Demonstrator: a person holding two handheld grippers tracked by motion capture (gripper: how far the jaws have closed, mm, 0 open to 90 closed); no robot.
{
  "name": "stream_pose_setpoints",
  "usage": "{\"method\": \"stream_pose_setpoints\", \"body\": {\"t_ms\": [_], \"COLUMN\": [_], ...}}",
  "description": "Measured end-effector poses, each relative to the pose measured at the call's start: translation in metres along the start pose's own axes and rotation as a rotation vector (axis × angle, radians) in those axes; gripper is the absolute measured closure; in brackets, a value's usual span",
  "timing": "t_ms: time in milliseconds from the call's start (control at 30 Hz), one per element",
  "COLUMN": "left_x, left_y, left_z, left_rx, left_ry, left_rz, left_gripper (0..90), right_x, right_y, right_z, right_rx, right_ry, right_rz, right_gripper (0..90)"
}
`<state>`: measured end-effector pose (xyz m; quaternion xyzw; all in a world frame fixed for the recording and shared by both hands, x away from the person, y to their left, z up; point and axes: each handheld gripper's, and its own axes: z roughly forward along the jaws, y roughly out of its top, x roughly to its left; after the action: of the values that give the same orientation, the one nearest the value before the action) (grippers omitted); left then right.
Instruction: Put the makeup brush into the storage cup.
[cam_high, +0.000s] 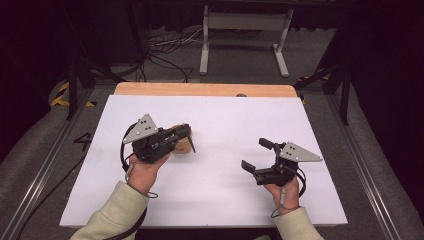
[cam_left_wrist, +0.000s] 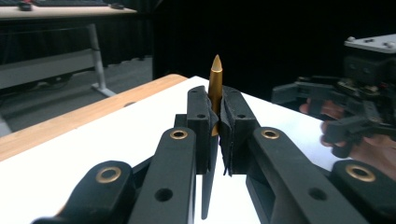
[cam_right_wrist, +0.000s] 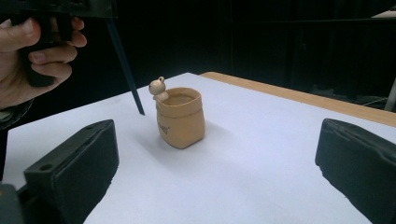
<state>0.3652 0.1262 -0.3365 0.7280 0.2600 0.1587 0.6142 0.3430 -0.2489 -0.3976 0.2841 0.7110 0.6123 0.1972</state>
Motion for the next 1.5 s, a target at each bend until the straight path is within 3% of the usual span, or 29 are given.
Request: {"method": "stream_pose_setpoints", "body": {"t_ms": [300,600,667,1033,1367,1500], "left_x": [0.003,0.009,0.01,0.02,0.027,0.033], "left_y": [0.009,0.012,0.013,0.013,0.015,0.014], "left_z": [0.006,0.007,0.008,0.011,0.018,0.021], "left_rx": [-0.001,-0.012,-0.012,-0.015,0.004,0.006], "left_ry": [0.103,0.158,0.186,0.247,0.3,0.323], "left_rz": [-0.017,-0.048,-0.047,-0.072,-0.051,-0.079], "left_gripper": [83.7,83.6,83.7,83.5,83.5,83.4], "right_x": [-0.002,-0.005,-0.005,-0.004,-0.006,-0.007], "right_y": [-0.002,-0.002,-0.002,-0.003,-0.002,-0.002], "right_z": [-0.001,-0.004,-0.004,-0.002,-0.005,-0.006], "right_rx": [0.001,0.0,-0.001,0.002,-0.01,-0.012], "right_ry": [-0.013,-0.018,-0.018,-0.006,-0.018,-0.022], "right_rz": [0.009,0.016,0.014,0.021,0.021,0.018], "right_gripper": [0.0,0.0,0.0,0.0,0.0,0.0]}}
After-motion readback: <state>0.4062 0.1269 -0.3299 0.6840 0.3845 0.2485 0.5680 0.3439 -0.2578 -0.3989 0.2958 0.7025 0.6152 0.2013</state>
